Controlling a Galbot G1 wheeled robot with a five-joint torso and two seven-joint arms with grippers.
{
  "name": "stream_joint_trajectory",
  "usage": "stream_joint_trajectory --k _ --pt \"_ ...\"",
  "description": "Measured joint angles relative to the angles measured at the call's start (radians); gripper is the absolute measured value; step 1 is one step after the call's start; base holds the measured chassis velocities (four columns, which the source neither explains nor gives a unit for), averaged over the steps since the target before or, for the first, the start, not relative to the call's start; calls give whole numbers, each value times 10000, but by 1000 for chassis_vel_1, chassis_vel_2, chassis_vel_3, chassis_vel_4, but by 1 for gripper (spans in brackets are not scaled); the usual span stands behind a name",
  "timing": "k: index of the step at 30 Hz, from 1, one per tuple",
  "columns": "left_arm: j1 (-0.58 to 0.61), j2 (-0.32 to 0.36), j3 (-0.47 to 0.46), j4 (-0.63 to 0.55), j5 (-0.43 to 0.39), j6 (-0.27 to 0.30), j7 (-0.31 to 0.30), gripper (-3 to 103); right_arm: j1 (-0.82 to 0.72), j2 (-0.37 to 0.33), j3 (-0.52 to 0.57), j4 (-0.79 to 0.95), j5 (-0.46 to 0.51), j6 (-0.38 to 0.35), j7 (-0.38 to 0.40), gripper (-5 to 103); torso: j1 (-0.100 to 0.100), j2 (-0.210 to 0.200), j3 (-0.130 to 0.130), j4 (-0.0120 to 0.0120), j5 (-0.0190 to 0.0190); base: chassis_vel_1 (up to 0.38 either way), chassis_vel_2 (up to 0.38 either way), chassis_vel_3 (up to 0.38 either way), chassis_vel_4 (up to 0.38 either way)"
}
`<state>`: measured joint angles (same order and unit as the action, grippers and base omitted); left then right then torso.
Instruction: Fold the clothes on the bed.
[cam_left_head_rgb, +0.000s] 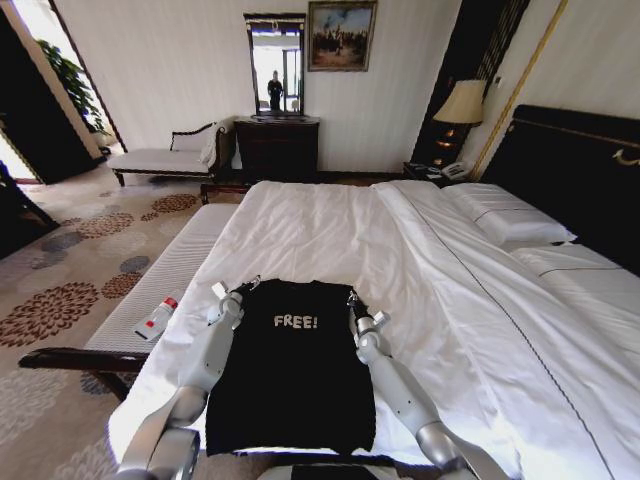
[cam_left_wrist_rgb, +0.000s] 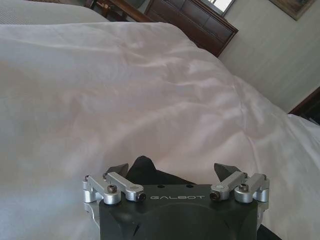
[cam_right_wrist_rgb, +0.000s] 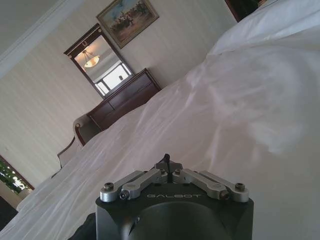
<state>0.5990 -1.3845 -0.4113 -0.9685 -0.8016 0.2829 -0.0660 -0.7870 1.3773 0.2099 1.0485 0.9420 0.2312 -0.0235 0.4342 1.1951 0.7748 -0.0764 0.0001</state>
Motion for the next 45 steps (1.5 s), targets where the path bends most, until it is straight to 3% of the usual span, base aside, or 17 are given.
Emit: stream_joint_trajectory --k 1,4,7,9,11,15,17,20,23,26,32,38,45 --pt "3 -4 0 2 19 0 0 97 22 0 1 -11 6 0 2 0 0 0 0 0 0 0 0 0 0" --pt "34 -52 -48 79 120 -40 0 82 91 3 1 -55 15 0 12 0 1 -1 0 1 -1 0 0 0 0" --pt "49 -63 -79 89 133 -54 -1 76 109 3 -5 -73 16 0 13 0 1 -1 0 0 0 0 0 0 0" --pt "110 -52 -137 57 136 -60 -12 60 133 0 -9 -105 15 0 16 0 0 0 0 0 -1 0 0 0 0" --pt "125 -38 -159 32 133 -60 -19 60 142 0 -10 -111 14 0 18 0 0 0 0 0 -1 0 0 0 0" --pt "219 151 -291 -139 12 -61 -83 39 165 -17 -12 -96 8 20 27 0 0 0 0 1 -1 0 0 0 0" --pt "236 194 -296 -170 -12 -61 -88 39 174 -27 -12 -76 7 27 29 0 0 -1 0 1 -1 0 0 0 0" --pt "289 316 -307 -265 -78 -53 -96 23 196 -79 -15 0 6 49 48 0 0 -1 0 1 -1 0 0 0 0" --pt "302 331 -307 -275 -93 -46 -98 17 207 -107 -17 34 4 52 60 0 0 0 0 1 -1 0 0 0 0" --pt "319 312 -305 -273 -87 -41 -99 3 209 -167 -22 68 -1 68 85 0 0 0 0 -1 0 0 0 0 0" --pt "338 335 -300 -346 -107 -39 -98 1 187 -240 -31 167 -5 82 151 0 0 -1 0 -2 -1 0 0 0 0" --pt "148 754 -218 -1073 -729 86 -292 1 306 -533 -138 1074 293 -5 159 0 0 0 0 -2 -2 0 0 0 0" --pt "-227 1530 -109 -1885 -1565 206 -589 1 382 -1195 -377 2665 1359 -215 -1238 0 0 -1 -1 0 -3 0 0 0 0"
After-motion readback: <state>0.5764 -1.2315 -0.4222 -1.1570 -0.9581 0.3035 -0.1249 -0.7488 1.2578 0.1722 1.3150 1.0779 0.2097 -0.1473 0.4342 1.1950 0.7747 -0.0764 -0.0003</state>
